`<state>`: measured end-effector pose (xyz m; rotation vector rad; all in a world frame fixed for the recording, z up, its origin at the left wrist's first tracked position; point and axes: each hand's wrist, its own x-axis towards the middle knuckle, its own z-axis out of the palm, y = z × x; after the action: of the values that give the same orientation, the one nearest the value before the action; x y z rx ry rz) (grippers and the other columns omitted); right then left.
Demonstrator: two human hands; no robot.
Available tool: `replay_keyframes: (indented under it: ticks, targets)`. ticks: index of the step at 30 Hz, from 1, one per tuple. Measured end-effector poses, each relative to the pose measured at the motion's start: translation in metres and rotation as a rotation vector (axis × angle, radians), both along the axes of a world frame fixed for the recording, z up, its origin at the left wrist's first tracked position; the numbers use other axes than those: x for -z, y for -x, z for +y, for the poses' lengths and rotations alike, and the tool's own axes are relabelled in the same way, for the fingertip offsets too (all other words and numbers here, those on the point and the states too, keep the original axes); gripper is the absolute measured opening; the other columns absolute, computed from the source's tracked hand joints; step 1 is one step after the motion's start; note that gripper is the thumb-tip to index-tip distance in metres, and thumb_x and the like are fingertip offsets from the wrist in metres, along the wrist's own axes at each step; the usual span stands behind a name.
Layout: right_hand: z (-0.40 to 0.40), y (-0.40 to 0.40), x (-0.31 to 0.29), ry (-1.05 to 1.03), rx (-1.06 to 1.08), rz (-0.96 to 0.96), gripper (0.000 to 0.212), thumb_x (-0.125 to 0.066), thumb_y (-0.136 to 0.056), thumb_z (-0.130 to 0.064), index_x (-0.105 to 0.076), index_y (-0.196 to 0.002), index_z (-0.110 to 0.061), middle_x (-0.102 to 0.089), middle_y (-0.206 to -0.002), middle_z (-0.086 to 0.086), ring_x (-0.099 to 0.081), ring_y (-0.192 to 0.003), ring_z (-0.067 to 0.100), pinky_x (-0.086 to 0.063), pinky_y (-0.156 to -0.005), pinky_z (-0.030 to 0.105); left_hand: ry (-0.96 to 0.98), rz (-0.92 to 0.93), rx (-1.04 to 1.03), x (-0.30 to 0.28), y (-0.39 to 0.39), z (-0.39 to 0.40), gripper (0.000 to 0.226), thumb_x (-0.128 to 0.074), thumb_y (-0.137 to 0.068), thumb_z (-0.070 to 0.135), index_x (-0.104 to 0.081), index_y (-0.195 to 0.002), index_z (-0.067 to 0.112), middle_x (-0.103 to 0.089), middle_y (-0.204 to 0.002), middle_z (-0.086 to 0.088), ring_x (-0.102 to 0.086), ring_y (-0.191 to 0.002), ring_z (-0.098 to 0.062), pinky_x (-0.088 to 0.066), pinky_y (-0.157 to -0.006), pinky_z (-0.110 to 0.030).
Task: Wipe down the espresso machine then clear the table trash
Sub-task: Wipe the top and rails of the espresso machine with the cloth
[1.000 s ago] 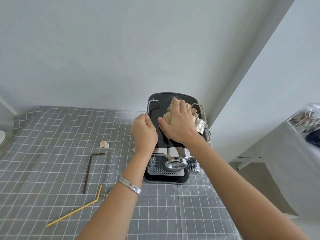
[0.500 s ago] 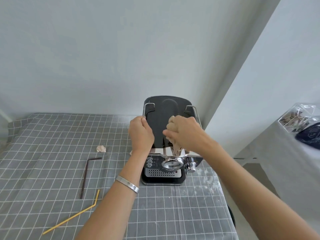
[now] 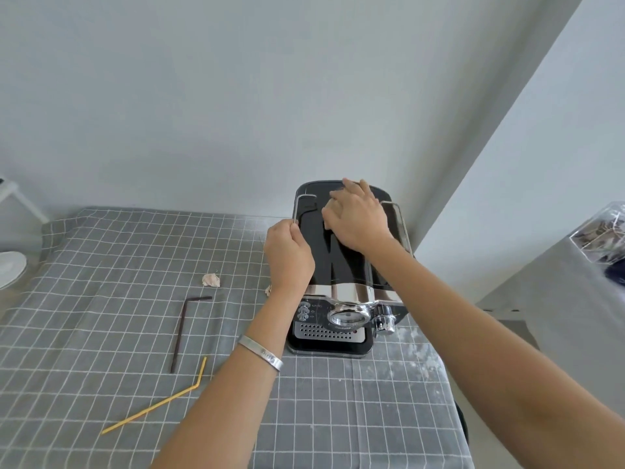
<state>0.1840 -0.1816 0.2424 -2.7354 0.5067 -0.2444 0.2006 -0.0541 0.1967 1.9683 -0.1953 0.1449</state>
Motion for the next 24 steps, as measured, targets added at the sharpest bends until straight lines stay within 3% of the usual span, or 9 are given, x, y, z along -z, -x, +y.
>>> replay_keyframes:
  ticks: [4, 8, 11, 16, 19, 22, 24]
  targets:
    - [0.012, 0.016, 0.011, -0.044, -0.004, -0.055, 0.042, -0.047, -0.094, -0.032, -0.059, -0.132, -0.019, -0.04, -0.153, 0.006, -0.014, -0.15, 0.031, -0.023, -0.115, 0.058, -0.019, -0.015, -0.003, -0.001, 0.002, 0.001, 0.031, -0.033, -0.099, 0.011, -0.059, -0.085, -0.002, -0.06, -0.089, -0.015, -0.053, -0.085, -0.025, -0.03, -0.069, -0.021]
    - [0.03, 0.052, 0.022, -0.057, 0.069, -0.036, 0.062, -0.047, -0.092, -0.043, -0.034, -0.149, -0.023, -0.023, -0.159, 0.016, -0.007, -0.149, 0.038, -0.017, -0.119, 0.056, -0.006, -0.018, 0.004, 0.0, 0.003, 0.002, 0.032, -0.034, -0.099, 0.012, -0.062, -0.094, -0.002, -0.063, -0.096, -0.013, -0.056, -0.091, -0.023, -0.036, -0.075, -0.023]
    - [0.032, 0.062, 0.016, -0.162, 0.104, -0.038, 0.061, -0.044, -0.098, -0.038, -0.023, -0.154, -0.022, -0.011, -0.162, 0.019, 0.002, -0.15, 0.039, -0.011, -0.12, 0.054, 0.005, -0.015, 0.016, 0.002, 0.002, 0.003, 0.033, -0.035, -0.099, 0.013, -0.063, -0.093, -0.004, -0.064, -0.097, -0.021, -0.059, -0.09, -0.027, -0.039, -0.072, -0.025]
    - [0.005, 0.011, 0.006, -0.148, 0.05, -0.053, 0.053, -0.038, -0.101, -0.026, -0.03, -0.151, -0.013, -0.021, -0.16, 0.018, -0.002, -0.15, 0.039, -0.01, -0.119, 0.053, -0.006, -0.018, 0.026, 0.002, 0.001, 0.006, 0.032, -0.037, -0.098, 0.014, -0.057, -0.087, -0.009, -0.06, -0.098, -0.033, -0.057, -0.092, -0.036, -0.04, -0.075, -0.032]
    - [-0.016, -0.022, -0.002, -0.184, 0.047, -0.05, 0.055, -0.038, -0.1, -0.027, -0.028, -0.152, -0.011, -0.026, -0.158, 0.016, -0.01, -0.149, 0.037, -0.018, -0.118, 0.051, -0.015, -0.037, 0.018, 0.001, 0.001, 0.004, 0.031, -0.036, -0.098, 0.013, -0.057, -0.08, -0.001, -0.063, -0.094, -0.026, -0.057, -0.091, -0.033, -0.041, -0.075, -0.029]
    - [-0.021, -0.02, 0.001, -0.25, 0.037, -0.072, 0.057, -0.036, -0.101, -0.029, -0.023, -0.154, -0.012, -0.022, -0.16, 0.016, -0.012, -0.15, 0.032, -0.021, -0.118, 0.049, -0.032, -0.073, -0.012, -0.002, 0.002, 0.002, 0.033, -0.035, -0.097, 0.009, -0.047, -0.066, 0.01, -0.051, -0.067, 0.0, -0.048, -0.072, -0.025, -0.045, -0.076, -0.042]
    - [-0.013, -0.003, 0.003, -0.281, 0.049, -0.071, 0.058, -0.034, -0.101, -0.031, -0.019, -0.155, -0.015, -0.016, -0.162, 0.016, -0.012, -0.15, 0.031, -0.02, -0.118, 0.047, -0.023, -0.084, -0.019, -0.005, 0.004, 0.002, 0.034, -0.034, -0.096, 0.005, -0.037, -0.063, 0.013, -0.042, -0.061, 0.001, -0.043, -0.065, -0.025, -0.043, -0.087, -0.058]
